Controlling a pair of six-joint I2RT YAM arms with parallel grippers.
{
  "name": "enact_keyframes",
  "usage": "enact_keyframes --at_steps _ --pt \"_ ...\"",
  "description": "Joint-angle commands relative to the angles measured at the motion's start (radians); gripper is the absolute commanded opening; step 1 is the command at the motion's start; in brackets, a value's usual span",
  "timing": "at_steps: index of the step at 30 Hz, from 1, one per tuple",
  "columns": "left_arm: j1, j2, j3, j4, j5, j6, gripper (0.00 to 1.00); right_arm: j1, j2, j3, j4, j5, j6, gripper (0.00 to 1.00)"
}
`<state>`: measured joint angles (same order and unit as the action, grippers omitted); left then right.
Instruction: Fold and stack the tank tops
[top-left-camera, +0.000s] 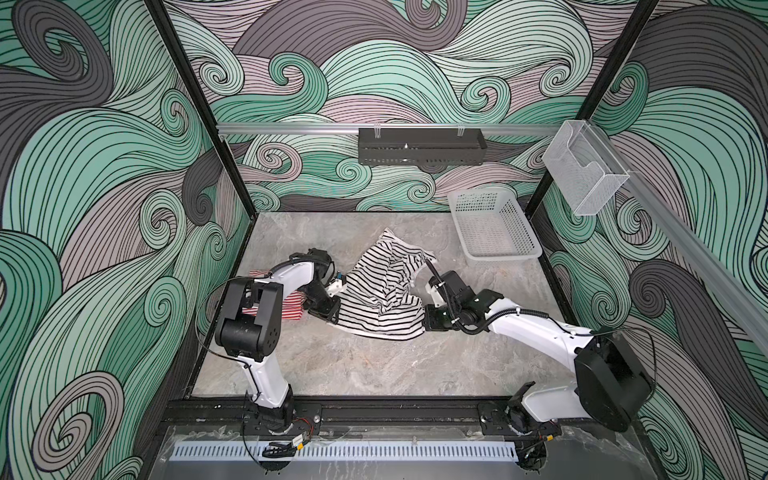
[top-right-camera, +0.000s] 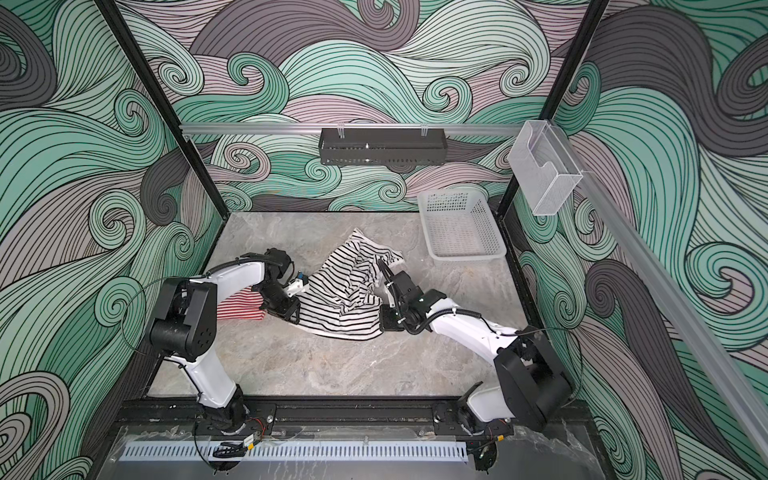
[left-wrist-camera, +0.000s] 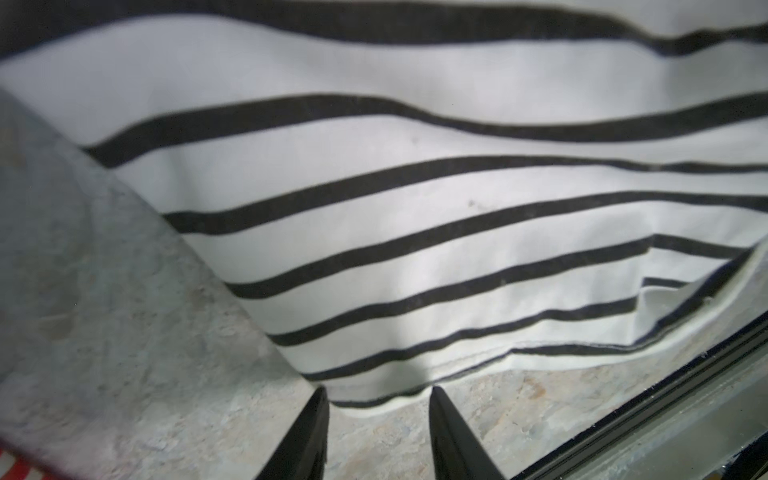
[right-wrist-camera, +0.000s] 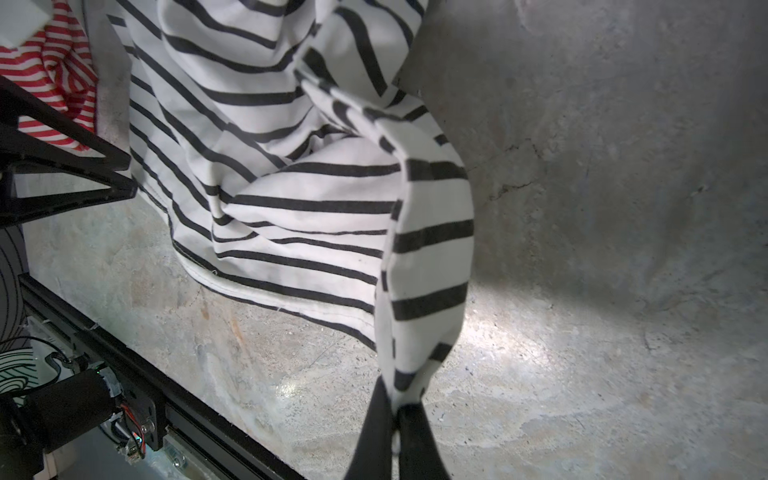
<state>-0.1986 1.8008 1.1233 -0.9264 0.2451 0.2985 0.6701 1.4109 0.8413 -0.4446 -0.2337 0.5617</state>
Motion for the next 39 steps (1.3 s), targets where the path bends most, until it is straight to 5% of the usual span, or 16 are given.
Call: enact_keyframes --at_steps 1,4,7,21,24,26,35,39 --pt "0.013 0.037 0.008 -0.002 -0.017 0.008 0.39 0.003 -0.018 0.035 -0.039 -0.023 0.020 0.00" --pt "0.014 0.040 0.010 0.002 0.000 0.010 0.26 0.003 -0.025 0.067 -0.049 -0.034 0.021 0.00" --pt "0.026 0.018 0.024 0.000 -0.007 0.005 0.00 0.003 -0.027 0.119 -0.054 -0.064 0.024 0.00" --pt "0.222 -0.208 0.245 -0.152 -0.051 0.049 0.00 0.011 0.076 0.479 0.069 -0.276 0.112 0.00" --pt "0.251 -0.221 0.206 -0.105 -0.056 0.028 0.13 0.028 0.125 0.591 0.105 -0.305 0.127 0.00" --pt "0.267 -0.209 0.163 -0.063 -0.019 0.016 0.31 0.038 0.174 0.708 0.090 -0.299 0.122 0.00" --pt "0.304 -0.036 0.140 -0.088 0.217 0.032 0.38 0.042 0.471 1.258 -0.058 -0.323 0.123 0.00" --pt "0.303 0.030 0.168 -0.117 0.295 0.050 0.42 0.012 0.482 1.347 -0.111 -0.264 0.122 0.00"
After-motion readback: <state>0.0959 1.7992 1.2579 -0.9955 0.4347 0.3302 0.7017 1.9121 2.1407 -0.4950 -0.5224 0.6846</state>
